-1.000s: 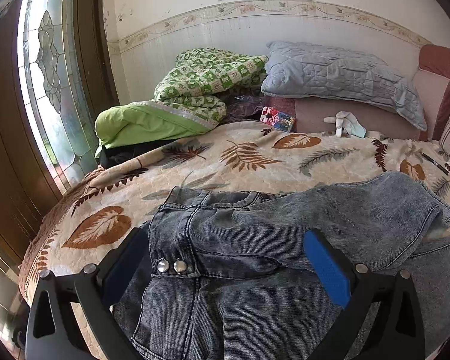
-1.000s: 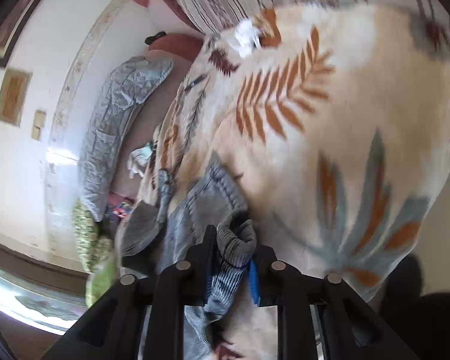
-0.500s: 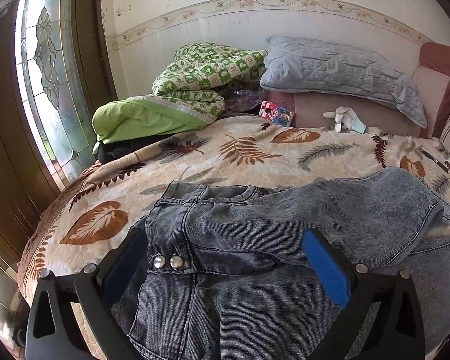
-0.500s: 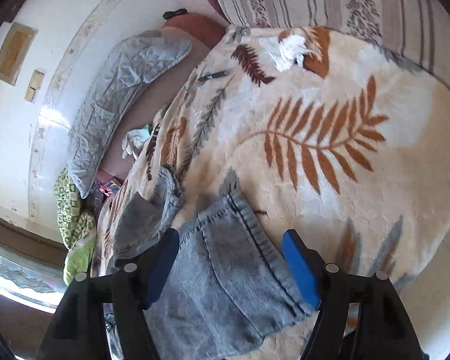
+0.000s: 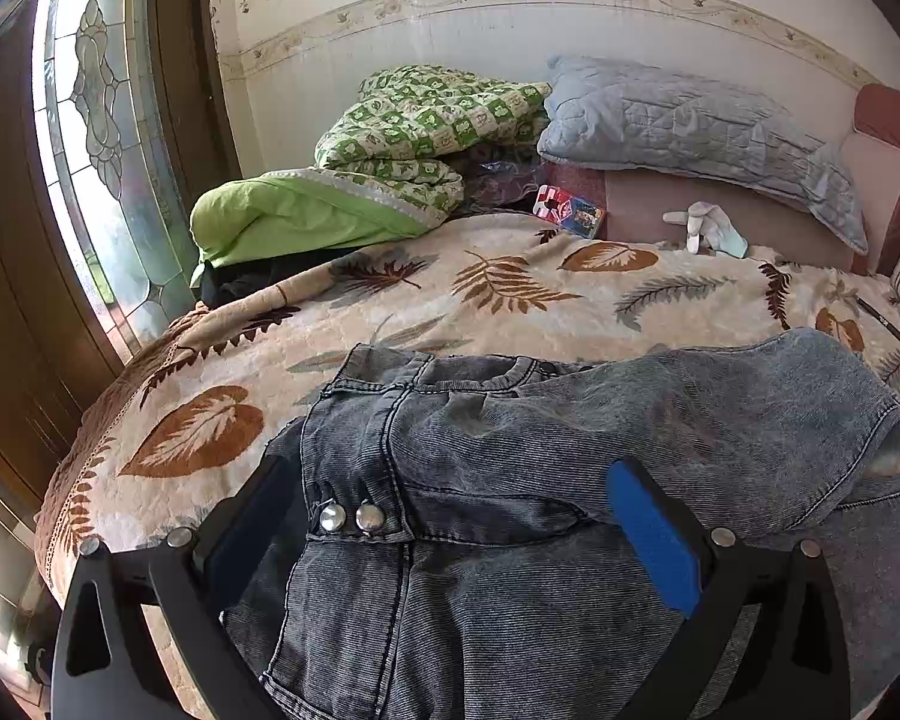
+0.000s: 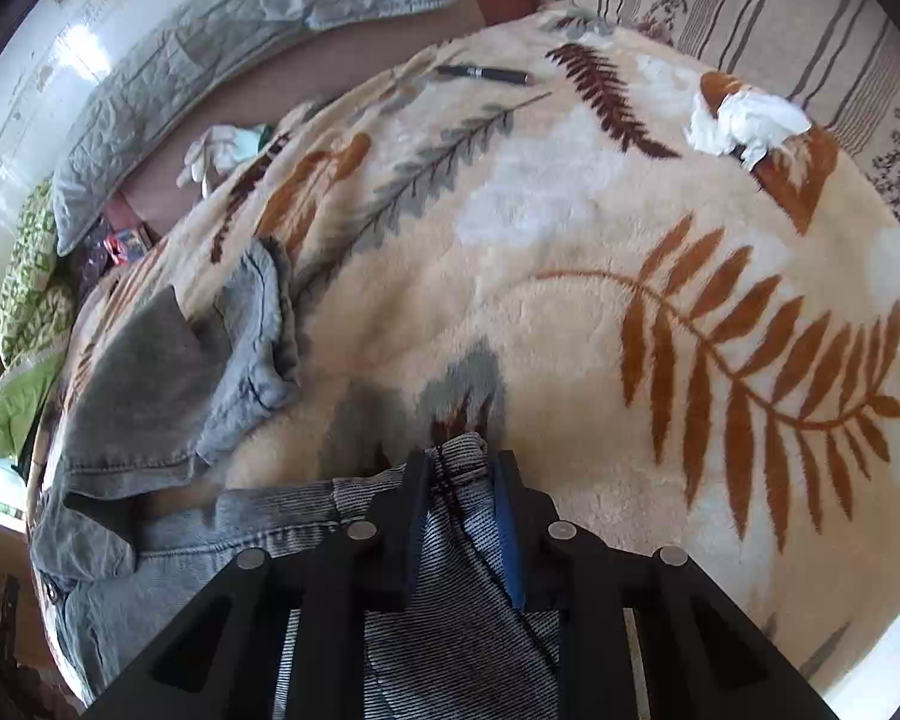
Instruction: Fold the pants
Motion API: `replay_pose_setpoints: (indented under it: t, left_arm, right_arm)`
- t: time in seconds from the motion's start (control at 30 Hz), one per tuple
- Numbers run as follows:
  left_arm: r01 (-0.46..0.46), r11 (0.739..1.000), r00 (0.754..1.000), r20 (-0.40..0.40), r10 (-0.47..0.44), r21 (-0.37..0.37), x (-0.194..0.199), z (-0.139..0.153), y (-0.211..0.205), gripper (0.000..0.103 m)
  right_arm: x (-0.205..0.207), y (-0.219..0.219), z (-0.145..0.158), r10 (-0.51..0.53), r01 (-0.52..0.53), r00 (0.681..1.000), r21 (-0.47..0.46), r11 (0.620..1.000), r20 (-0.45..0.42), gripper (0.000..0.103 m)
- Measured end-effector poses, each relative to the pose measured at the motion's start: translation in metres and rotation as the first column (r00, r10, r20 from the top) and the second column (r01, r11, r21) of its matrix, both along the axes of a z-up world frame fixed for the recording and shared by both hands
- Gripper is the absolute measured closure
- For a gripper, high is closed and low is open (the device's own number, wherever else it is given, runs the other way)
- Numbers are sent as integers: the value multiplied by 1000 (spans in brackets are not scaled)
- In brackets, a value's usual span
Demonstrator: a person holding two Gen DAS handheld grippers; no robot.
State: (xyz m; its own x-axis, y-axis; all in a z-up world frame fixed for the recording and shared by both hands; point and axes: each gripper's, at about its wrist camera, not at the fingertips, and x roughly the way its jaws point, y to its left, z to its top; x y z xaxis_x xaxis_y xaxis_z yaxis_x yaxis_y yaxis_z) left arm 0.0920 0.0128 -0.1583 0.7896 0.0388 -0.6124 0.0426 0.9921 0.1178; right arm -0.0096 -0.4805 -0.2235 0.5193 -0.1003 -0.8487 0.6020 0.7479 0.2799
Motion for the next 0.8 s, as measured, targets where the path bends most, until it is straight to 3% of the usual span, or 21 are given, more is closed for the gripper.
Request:
replay_pose_setpoints:
  t: [0.1, 0.23, 0.3, 0.37, 0.43, 0.53, 0.67, 0.7, 0.73, 0.8]
  left_arm:
    - [-6, 1000, 1000, -6, 6, -1, 2, 0, 1, 0]
    - [-28, 1000, 1000, -11, 28, 0, 5, 0, 5, 0]
    - [-45, 999, 999, -20, 45, 1, 7, -1, 11, 0]
    - [-68, 998, 997, -29, 68, -5, 10, 0, 21, 0]
    - [-108, 994, 994, -29, 108, -11, 15, 2, 35, 0]
    - [-189, 982, 982, -31, 188, -21, 25, 6, 64, 0]
    - [-336, 942, 941, -48, 334, -27, 47, 13, 112, 0]
    - [-369, 929, 929, -58, 366, -35, 54, 17, 123, 0]
    - [-393, 918, 919, -65, 390, -50, 59, 21, 132, 0]
    - [-428, 900, 903, -85, 421, -80, 72, 28, 146, 0]
  right_arm:
    - [-3, 3, 24, -9, 16, 998, -103, 995, 65, 82]
    - [10, 7, 16, -8, 14, 999, -187, 982, 36, 82]
    - [23, -2, -11, -9, 4, 999, -98, 995, -48, 77]
    - [17, -11, -13, -27, 28, 1000, -56, 998, 8, 75]
    - [14, -20, -5, -47, 47, 999, -11, 999, -1, 74]
    - [-3, -28, 13, -119, 115, 987, 43, 992, 110, 74]
    - [5, -16, 48, -87, 73, 969, 67, 995, 232, 69]
    - [11, -10, 57, -74, 61, 964, 59, 996, 256, 63]
    - [18, -5, 65, -60, 45, 958, 59, 997, 281, 49]
    - [36, 4, 79, -41, 20, 938, 64, 998, 345, 37]
